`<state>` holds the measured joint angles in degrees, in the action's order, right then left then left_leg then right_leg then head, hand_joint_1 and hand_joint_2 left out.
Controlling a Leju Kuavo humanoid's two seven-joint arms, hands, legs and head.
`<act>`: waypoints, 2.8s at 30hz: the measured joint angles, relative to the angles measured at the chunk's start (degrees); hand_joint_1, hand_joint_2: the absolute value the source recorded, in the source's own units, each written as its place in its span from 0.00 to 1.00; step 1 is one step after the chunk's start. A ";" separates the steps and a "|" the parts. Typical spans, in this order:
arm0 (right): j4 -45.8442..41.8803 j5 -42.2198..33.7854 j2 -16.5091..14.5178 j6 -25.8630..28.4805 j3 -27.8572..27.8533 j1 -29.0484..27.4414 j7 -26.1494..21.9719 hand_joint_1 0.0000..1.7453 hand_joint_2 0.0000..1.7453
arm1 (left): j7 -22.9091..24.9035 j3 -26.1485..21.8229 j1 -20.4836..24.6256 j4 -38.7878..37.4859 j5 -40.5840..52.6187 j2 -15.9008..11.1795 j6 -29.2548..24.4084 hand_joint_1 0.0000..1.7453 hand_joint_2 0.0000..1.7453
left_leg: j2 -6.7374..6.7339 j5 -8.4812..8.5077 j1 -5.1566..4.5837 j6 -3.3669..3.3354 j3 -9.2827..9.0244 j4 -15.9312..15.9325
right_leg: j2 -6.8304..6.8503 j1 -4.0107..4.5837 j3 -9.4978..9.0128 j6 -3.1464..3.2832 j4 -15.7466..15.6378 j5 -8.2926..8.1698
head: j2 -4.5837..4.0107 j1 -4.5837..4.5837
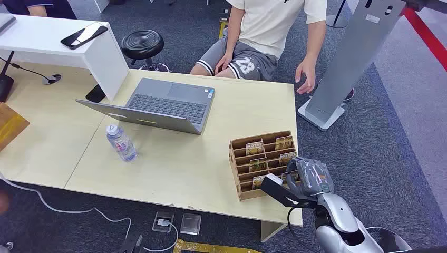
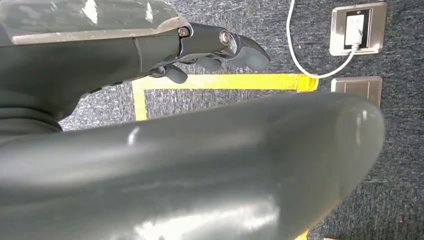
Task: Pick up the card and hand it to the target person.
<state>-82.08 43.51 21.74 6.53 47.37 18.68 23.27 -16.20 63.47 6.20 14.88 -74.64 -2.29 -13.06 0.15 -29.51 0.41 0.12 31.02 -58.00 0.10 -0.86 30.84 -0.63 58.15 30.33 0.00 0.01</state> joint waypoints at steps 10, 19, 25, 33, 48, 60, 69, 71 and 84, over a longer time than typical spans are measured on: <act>0.44 -0.08 -0.10 -0.01 0.03 -0.15 -0.08 0.57 1.00 | 0.02 0.00 0.00 0.00 -0.01 0.00 0.01 0.00 0.00 | 0.00 0.00 0.00 0.00 0.01 0.00 | 0.00 0.00 0.01 0.00 0.00 0.00 | 0.00 0.01; 0.54 -0.60 -0.12 -0.03 0.05 -0.15 -0.12 0.79 1.00 | 0.22 0.00 0.00 0.00 -0.06 0.00 0.00 0.00 0.00 | 0.00 0.00 0.00 0.00 0.01 0.00 | 0.00 0.00 0.01 0.00 0.00 0.00 | 0.00 0.01; 0.54 -0.83 -0.13 -0.01 0.06 -0.10 -0.15 0.84 1.00 | 0.34 0.00 0.00 0.00 -0.09 0.00 0.01 0.00 0.00 | 0.00 0.00 0.00 0.00 -0.01 0.00 | 0.00 0.00 0.00 0.00 0.00 0.00 | 0.00 0.01; 0.54 -1.08 -0.15 0.04 0.09 -0.02 -0.14 0.88 1.00 | -0.30 0.18 0.01 0.00 1.22 0.00 0.01 0.00 1.00 | -0.01 0.00 0.00 0.00 -0.01 0.00 | 0.00 0.00 -0.01 0.00 0.00 -0.01 | 0.00 0.01; -3.87 -5.43 -0.09 -6.26 0.66 3.75 -1.71 0.88 1.00 | -1.02 0.33 0.01 0.00 0.33 -0.08 0.01 0.00 1.00 | -0.02 0.01 0.00 0.00 0.00 0.00 | -0.02 0.00 0.01 0.01 0.02 -0.02 | 0.00 0.02; -15.21 -11.80 0.77 -20.02 2.39 15.14 3.97 0.88 1.00 | -0.73 0.33 0.00 0.00 0.42 -0.54 0.00 0.00 1.00 | -0.02 0.02 0.00 0.00 0.00 0.00 | -0.02 0.00 0.02 0.01 0.02 -0.03 | 0.00 0.02; -18.64 -0.54 -0.31 -7.68 3.01 19.55 0.37 0.88 1.00 | -0.09 0.69 0.43 0.07 1.70 -0.36 0.01 0.00 1.00 | -0.01 0.02 0.00 0.00 0.02 0.00 | -0.01 0.00 0.01 0.01 0.02 -0.03 | 0.00 0.02; -17.73 1.46 -1.24 -1.60 2.93 19.49 -1.90 0.88 1.00 | 0.32 0.91 0.79 0.09 2.05 -0.20 0.01 0.00 1.00 | -0.01 0.02 0.00 0.00 0.03 0.00 | -0.01 0.00 0.01 0.01 0.02 -0.03 | 0.00 0.02; 2.17 13.49 -10.21 31.39 1.82 19.56 -12.65 0.88 1.00 | 3.14 1.79 3.01 0.56 4.33 1.26 0.01 0.00 1.00 | 0.03 0.05 0.00 -0.03 0.06 0.00 | 0.04 0.00 0.02 0.01 0.05 -0.03 | 0.00 0.02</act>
<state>-79.92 57.00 11.52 37.92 49.19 38.24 10.62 -13.06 65.26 9.21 15.45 -70.31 -1.04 -13.05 0.18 -29.46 0.41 0.09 31.08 -58.00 0.14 -0.86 30.85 -0.62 58.20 30.30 0.00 0.03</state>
